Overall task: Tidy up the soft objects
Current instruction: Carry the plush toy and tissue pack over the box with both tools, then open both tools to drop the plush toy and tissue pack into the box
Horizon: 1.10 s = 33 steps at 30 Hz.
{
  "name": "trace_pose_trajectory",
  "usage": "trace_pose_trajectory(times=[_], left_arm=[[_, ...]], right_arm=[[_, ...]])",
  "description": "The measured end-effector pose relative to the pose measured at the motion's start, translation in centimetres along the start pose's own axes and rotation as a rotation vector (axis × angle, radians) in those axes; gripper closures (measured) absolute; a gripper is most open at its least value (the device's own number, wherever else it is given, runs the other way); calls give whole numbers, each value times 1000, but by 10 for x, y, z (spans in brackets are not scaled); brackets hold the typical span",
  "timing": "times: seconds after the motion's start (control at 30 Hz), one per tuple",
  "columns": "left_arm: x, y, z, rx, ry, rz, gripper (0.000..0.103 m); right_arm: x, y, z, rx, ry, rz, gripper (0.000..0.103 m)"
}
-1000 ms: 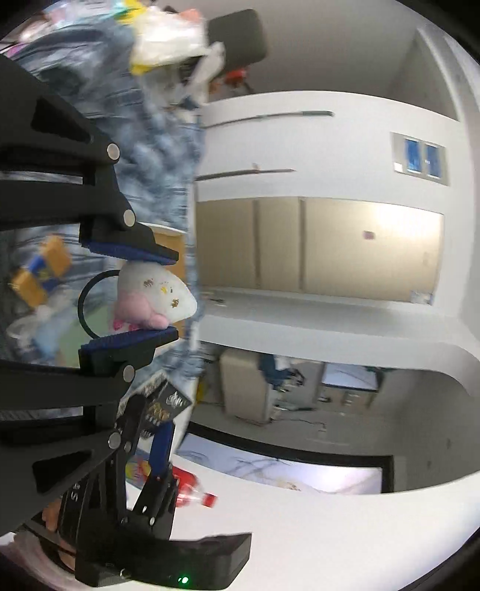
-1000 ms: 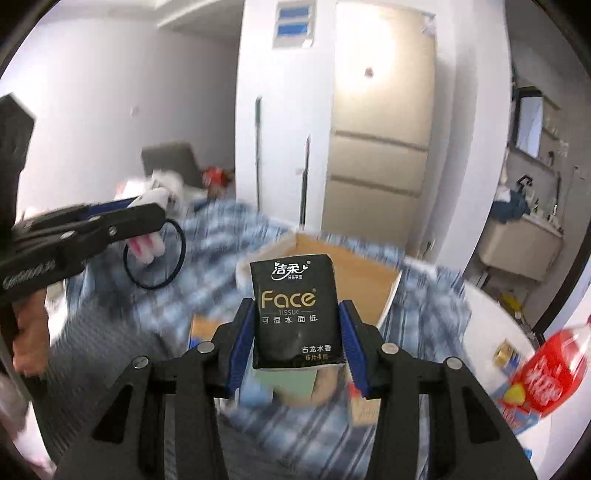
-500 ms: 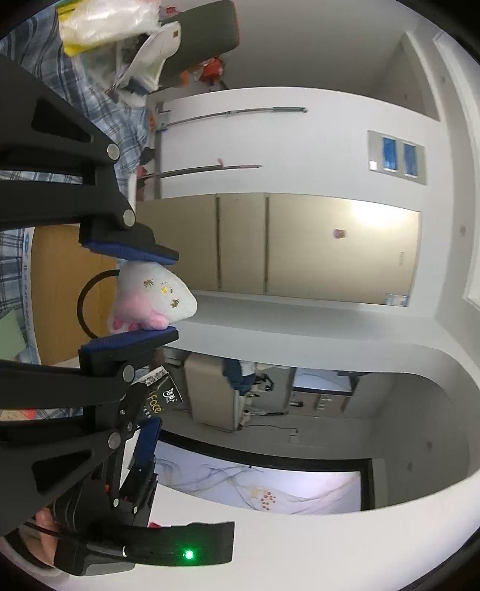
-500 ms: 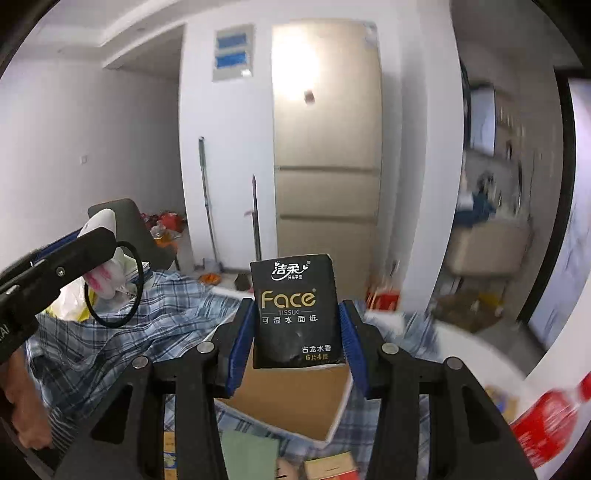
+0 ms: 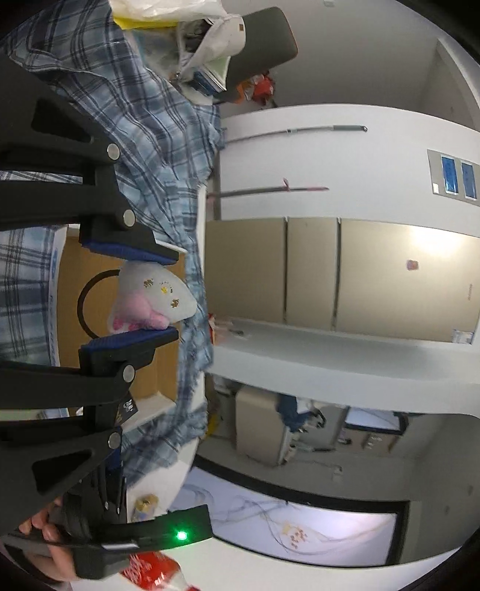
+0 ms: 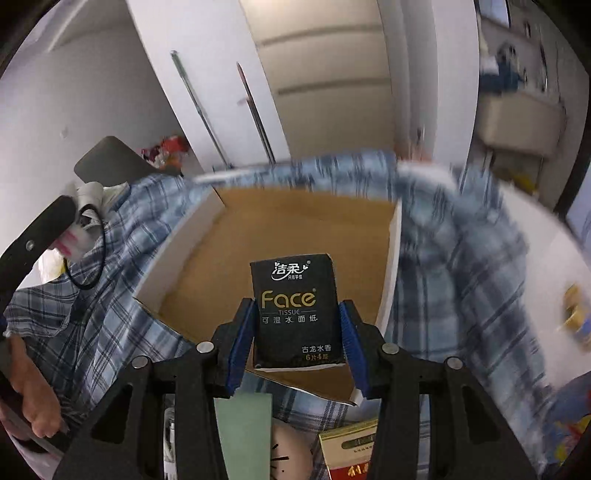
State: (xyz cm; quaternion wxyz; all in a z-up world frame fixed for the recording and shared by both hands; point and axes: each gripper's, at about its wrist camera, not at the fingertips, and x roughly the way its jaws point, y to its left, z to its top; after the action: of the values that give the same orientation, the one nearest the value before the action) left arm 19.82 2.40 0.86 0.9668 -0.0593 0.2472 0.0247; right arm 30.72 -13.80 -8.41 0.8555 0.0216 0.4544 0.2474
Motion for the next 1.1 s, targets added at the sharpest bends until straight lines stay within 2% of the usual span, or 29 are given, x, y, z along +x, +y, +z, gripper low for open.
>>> trace_pose_trajectory(times=[0.1, 0.33, 0.43, 0.7, 0.77, 0.87, 0.93, 1.1], left_arm=[[16, 3, -9, 1, 51, 0, 67], [43, 17, -25, -28, 138, 34, 67], [46, 21, -27, -43, 153, 28, 67], [54, 19, -30, -24, 204, 11, 67], [56, 19, -31, -28, 218, 15, 61], [53, 21, -31, -41, 207, 31, 52], [51, 21, -29, -37, 195, 19, 48], [33, 13, -20, -10, 148, 17, 46]], right_arm=[[19, -16, 1, 64, 73, 68, 58], [30, -21, -6, 59, 97, 31, 58], [29, -23, -4, 43, 87, -15, 58], [29, -29, 0, 42, 79, -39, 56], [27, -27, 0, 38, 72, -25, 53], [21, -26, 0, 36, 43, -36, 40], [16, -25, 1, 32, 23, -44, 40], [0, -16, 4, 1, -25, -56, 40]])
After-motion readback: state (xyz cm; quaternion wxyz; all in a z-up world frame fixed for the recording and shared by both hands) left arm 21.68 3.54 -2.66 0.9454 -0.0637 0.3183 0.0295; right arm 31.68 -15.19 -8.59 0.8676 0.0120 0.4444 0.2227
